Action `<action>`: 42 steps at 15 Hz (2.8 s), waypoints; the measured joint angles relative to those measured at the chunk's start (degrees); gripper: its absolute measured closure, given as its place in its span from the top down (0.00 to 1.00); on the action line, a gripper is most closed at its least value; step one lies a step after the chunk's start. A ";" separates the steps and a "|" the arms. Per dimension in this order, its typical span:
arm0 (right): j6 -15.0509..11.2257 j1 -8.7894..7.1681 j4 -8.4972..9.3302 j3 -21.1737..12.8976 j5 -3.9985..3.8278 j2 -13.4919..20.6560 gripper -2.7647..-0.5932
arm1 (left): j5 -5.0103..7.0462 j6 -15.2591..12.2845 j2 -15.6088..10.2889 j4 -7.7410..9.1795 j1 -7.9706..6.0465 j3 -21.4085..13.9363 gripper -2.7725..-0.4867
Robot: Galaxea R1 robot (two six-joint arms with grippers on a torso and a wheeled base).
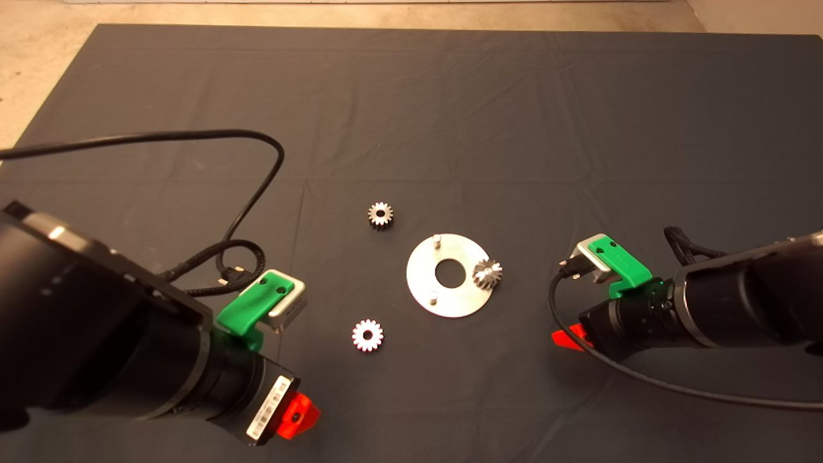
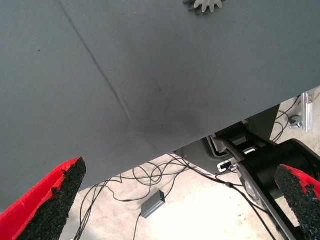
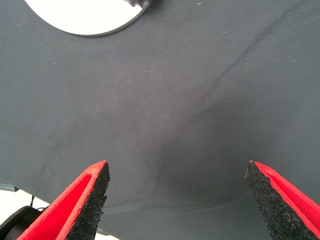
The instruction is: Install three planetary gears onto the carrier pins
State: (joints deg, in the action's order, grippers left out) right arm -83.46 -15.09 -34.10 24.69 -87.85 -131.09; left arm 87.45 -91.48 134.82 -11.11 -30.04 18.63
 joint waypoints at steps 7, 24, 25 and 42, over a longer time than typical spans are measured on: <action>-0.03 0.33 -2.06 -1.54 0.02 0.63 0.66 | 0.00 -0.02 2.51 -0.31 0.02 0.00 0.99; -0.22 -2.10 -1.75 -2.01 -0.05 2.89 0.66 | -0.02 3.45 3.74 -23.08 13.83 0.02 0.99; -0.22 -2.11 -1.71 -2.04 -0.02 2.89 0.66 | -0.02 4.07 3.74 -24.62 14.56 0.16 0.99; -0.22 -2.06 -1.45 -2.04 0.00 3.01 0.66 | 0.00 15.86 3.77 -40.00 23.48 6.91 0.99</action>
State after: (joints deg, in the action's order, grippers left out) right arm -83.68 -17.15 -35.55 22.65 -87.85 -128.07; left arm 87.46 -75.62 138.58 -51.10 -6.56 25.54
